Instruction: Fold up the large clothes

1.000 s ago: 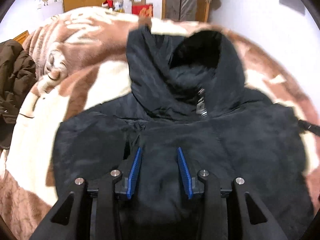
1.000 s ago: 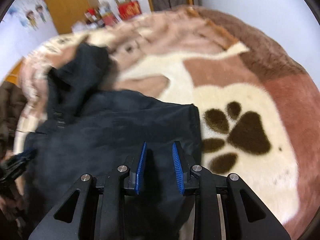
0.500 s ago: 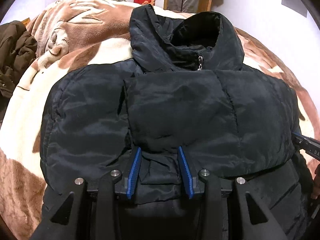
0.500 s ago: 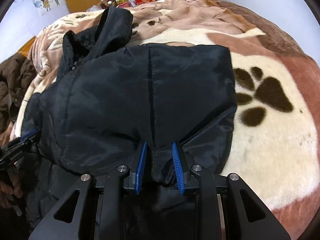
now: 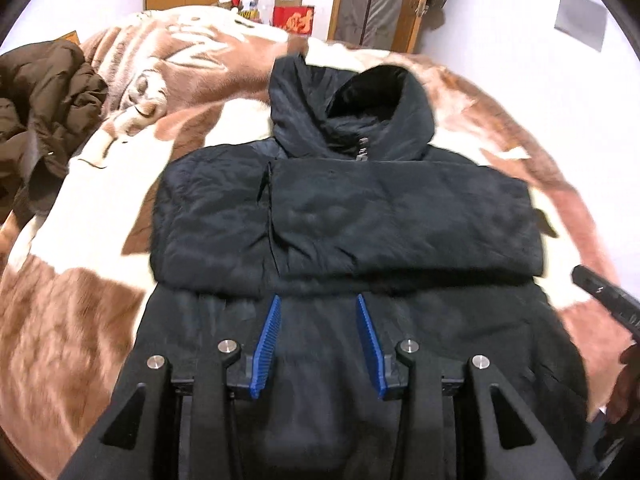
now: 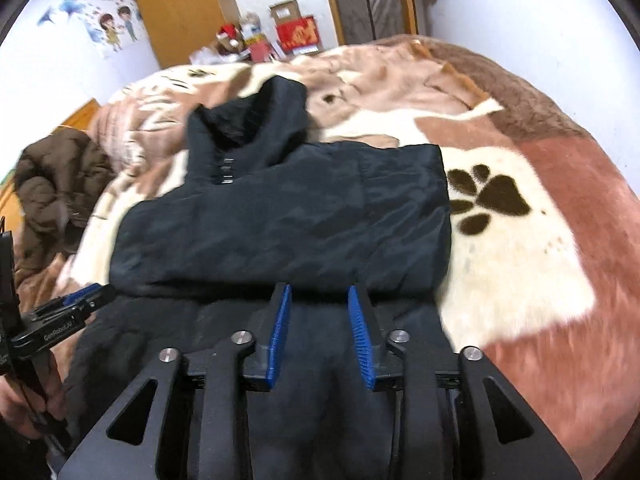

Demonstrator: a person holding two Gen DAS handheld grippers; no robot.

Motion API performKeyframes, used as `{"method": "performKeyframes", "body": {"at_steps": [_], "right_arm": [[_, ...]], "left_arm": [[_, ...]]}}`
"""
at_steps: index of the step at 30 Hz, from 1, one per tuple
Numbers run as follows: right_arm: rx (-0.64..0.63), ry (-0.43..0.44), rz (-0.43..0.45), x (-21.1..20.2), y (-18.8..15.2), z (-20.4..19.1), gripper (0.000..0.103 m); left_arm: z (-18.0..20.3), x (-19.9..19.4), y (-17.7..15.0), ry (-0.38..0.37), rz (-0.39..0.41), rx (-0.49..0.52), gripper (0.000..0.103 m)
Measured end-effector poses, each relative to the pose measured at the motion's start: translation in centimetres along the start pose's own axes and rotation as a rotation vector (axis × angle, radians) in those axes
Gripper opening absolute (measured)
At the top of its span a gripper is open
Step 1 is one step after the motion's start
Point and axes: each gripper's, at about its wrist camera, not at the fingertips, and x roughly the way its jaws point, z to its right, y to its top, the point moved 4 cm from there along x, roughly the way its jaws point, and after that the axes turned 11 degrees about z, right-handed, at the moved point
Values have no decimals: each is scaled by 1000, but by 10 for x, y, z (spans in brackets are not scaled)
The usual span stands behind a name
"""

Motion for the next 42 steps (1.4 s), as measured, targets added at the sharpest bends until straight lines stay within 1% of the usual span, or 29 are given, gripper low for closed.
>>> {"method": "performKeyframes", "body": {"at_steps": [4,6,9,11,12,13,15,19,26,32,36,40,42], "right_arm": [[2,30,1,-33,-25,-17,38],[-2,45,-10,-43,-36,-25,38],[-16,73,-32,-54,-47,-35,39],[-27,89,-37,-58,-49,-40,43],[-31,97,-35,-61,-50,-42,47],[-35,102,-31,-61,-48,-44,48],[-33,103,-25,-62,-45,-47,48],[-34,109,-14,-56,-34,-49,48],[-36,108,-13,-30,-7,-47,48],[-42,106,-3,14,38,-40,48],[-65,100,-4,55,73,-38,48],[-73,95,-4,94,105,-36,48],[-86,93,-3,114,120,-36,48]], "left_arm": [[3,-44,-21,-20,17,-13,42],[5,-60,-32,-23,16,-15,42],[7,-77,-47,-20,10,-11,42],[8,-83,-52,-23,2,-14,42],[7,-84,-53,-25,0,-17,43],[7,-85,-52,-26,0,-20,44],[6,-87,-48,-27,8,-23,47],[3,-85,-36,-27,26,-34,50],[-12,-60,-5,-19,31,-56,51],[-24,-25,42,-5,51,-25,51],[-35,10,79,10,58,-24,53],[-47,52,115,13,49,-56,55],[-50,72,130,14,44,-53,57]]}}
